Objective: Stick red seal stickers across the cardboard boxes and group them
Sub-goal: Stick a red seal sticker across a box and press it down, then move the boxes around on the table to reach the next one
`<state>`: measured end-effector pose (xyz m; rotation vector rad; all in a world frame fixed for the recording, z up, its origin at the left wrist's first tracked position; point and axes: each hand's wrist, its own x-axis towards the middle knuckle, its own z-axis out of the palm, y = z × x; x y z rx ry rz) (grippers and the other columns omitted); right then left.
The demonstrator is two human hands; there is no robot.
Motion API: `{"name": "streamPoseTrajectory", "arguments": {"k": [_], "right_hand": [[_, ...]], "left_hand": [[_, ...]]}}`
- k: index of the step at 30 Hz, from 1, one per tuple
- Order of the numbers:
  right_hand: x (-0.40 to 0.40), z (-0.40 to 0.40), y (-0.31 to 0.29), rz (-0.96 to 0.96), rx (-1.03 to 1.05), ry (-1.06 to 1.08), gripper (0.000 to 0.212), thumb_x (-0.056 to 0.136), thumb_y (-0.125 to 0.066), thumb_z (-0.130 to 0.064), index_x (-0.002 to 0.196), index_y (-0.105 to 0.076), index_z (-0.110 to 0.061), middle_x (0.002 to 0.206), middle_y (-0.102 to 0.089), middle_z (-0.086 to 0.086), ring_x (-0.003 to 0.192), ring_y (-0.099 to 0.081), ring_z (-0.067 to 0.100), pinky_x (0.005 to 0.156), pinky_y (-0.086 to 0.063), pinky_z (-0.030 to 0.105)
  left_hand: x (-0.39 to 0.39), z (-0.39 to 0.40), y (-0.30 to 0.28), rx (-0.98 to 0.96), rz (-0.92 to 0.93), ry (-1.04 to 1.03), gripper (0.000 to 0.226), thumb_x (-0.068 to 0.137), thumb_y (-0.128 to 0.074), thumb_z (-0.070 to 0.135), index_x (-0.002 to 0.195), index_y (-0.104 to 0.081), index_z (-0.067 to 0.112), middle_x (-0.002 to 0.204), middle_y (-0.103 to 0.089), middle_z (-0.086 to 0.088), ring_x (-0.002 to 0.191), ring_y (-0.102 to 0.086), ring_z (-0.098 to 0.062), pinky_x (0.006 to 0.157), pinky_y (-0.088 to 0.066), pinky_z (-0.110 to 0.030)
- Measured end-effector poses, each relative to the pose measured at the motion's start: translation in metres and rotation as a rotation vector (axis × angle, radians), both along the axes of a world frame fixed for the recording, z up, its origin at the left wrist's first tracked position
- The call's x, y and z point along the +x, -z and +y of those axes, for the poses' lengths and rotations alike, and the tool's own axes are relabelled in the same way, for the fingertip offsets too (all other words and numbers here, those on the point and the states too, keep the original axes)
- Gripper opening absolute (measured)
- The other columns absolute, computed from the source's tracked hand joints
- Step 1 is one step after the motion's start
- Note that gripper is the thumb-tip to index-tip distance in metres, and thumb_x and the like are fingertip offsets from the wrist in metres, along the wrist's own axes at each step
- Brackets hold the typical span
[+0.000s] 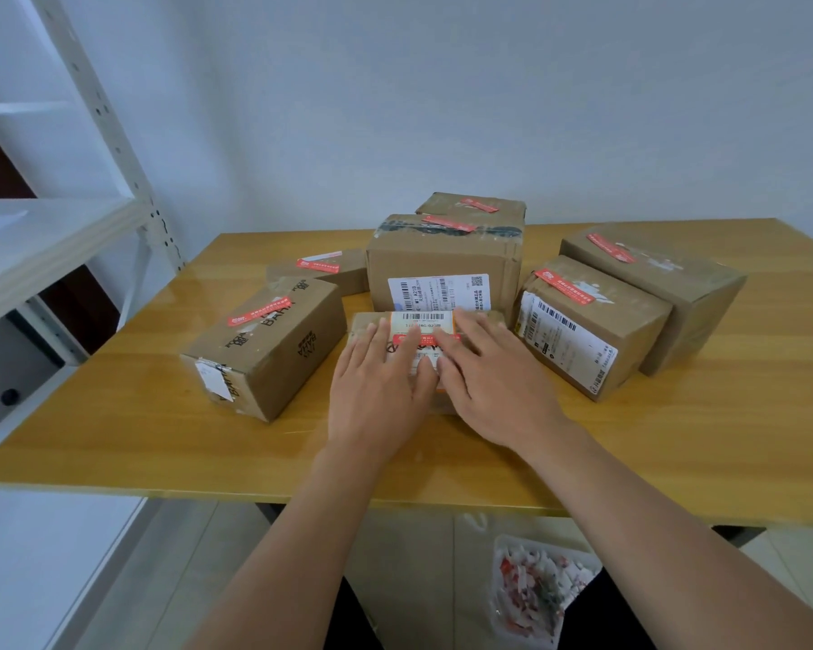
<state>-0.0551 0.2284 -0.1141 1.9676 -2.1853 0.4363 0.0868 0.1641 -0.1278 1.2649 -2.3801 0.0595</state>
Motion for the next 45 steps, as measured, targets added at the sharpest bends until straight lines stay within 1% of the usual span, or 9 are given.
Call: {"name": "streamPoseTrajectory", "arguments": {"k": [14, 17, 20, 23, 27, 29, 34, 39, 45], "right_hand": [[-0.004, 0.003, -0.001, -0.169, 0.008, 0.036, 0.075, 0.098, -0.03, -0.058, 0.153, -0.027, -0.006, 0.163, -0.019, 0.007, 0.151, -0.01, 0.019, 0.121, -0.013, 0.033], [-0.002, 0.007, -0.001, -0.312, -0.003, 0.141, 0.091, 0.091, -0.037, -0.068, 0.155, -0.013, -0.008, 0.164, -0.008, 0.007, 0.151, -0.004, 0.021, 0.12, -0.014, 0.036], [0.0, 0.012, 0.0, -0.461, -0.06, 0.256, 0.093, 0.09, -0.041, -0.069, 0.155, -0.011, -0.009, 0.16, -0.018, 0.01, 0.147, -0.014, 0.027, 0.117, -0.021, 0.041], [-0.003, 0.013, 0.004, -0.722, -0.036, 0.307, 0.083, 0.094, -0.039, -0.063, 0.155, -0.013, -0.012, 0.159, -0.021, 0.01, 0.147, -0.017, 0.029, 0.116, -0.023, 0.045], [-0.005, 0.013, 0.01, -1.009, -0.054, 0.292, 0.05, 0.086, -0.048, -0.058, 0.125, -0.054, -0.028, 0.128, -0.06, -0.004, 0.12, -0.055, 0.017, 0.099, -0.049, 0.041], [-0.004, 0.015, 0.011, -1.046, -0.16, 0.257, 0.029, 0.088, -0.053, -0.047, 0.114, -0.057, -0.035, 0.115, -0.063, -0.012, 0.111, -0.058, 0.01, 0.092, -0.052, 0.037], [0.003, 0.018, -0.008, -1.109, -0.356, 0.102, 0.066, 0.082, -0.05, -0.059, 0.144, -0.037, -0.038, 0.14, -0.05, -0.016, 0.13, -0.044, 0.005, 0.108, -0.041, 0.042], [-0.007, 0.01, -0.036, -1.279, -0.509, 0.089, 0.06, 0.08, -0.056, -0.061, 0.137, -0.04, -0.054, 0.14, -0.049, -0.016, 0.128, -0.05, 0.01, 0.106, -0.043, 0.048], [-0.037, 0.005, -0.069, -1.455, -0.565, 0.046, 0.052, 0.09, -0.054, -0.05, 0.139, -0.04, -0.049, 0.12, -0.066, -0.022, 0.11, -0.063, -0.001, 0.103, -0.047, 0.04]], "left_hand": [[-0.002, 0.001, -0.006, 0.125, 0.131, -0.055, 0.068, 0.096, -0.038, 0.053, 0.151, -0.03, 0.014, 0.16, -0.027, -0.005, 0.15, -0.014, -0.017, 0.12, -0.004, -0.032], [0.002, 0.005, -0.01, 0.221, 0.291, -0.097, 0.076, 0.092, -0.051, 0.053, 0.153, -0.022, 0.018, 0.163, -0.015, -0.007, 0.151, -0.004, -0.023, 0.121, -0.007, -0.038], [0.005, 0.007, -0.012, 0.466, 0.593, -0.169, 0.086, 0.089, -0.06, 0.053, 0.154, -0.016, 0.019, 0.161, -0.019, -0.004, 0.147, -0.018, -0.022, 0.117, -0.025, -0.041], [0.01, -0.002, -0.015, 0.626, 0.816, -0.252, 0.084, 0.088, -0.064, 0.05, 0.153, -0.02, 0.018, 0.146, -0.043, 0.001, 0.126, -0.047, -0.018, 0.097, -0.045, -0.035], [0.017, -0.005, -0.015, 0.777, 0.937, -0.309, 0.053, 0.092, -0.06, 0.041, 0.137, -0.044, 0.018, 0.103, -0.058, 0.014, 0.089, -0.056, -0.007, 0.066, -0.042, -0.026], [0.015, -0.002, -0.015, 0.736, 1.0, -0.264, 0.037, 0.093, -0.06, 0.037, 0.124, -0.049, 0.022, 0.094, -0.058, 0.016, 0.083, -0.056, -0.001, 0.06, -0.042, -0.023], [0.009, 0.01, -0.043, 0.579, 1.31, -0.177, 0.031, 0.089, -0.063, 0.027, 0.118, -0.052, 0.025, 0.101, -0.065, 0.01, 0.088, -0.062, -0.003, 0.064, -0.045, -0.019], [-0.003, 0.008, -0.072, 0.502, 1.343, -0.071, 0.041, 0.088, -0.065, 0.035, 0.125, -0.055, 0.025, 0.108, -0.067, 0.009, 0.098, -0.064, -0.006, 0.077, -0.049, -0.023], [-0.037, -0.011, -0.107, 0.508, 1.294, 0.045, 0.05, 0.085, -0.063, 0.052, 0.129, -0.05, 0.032, 0.114, -0.066, 0.011, 0.104, -0.064, -0.007, 0.091, -0.052, -0.033]]}}
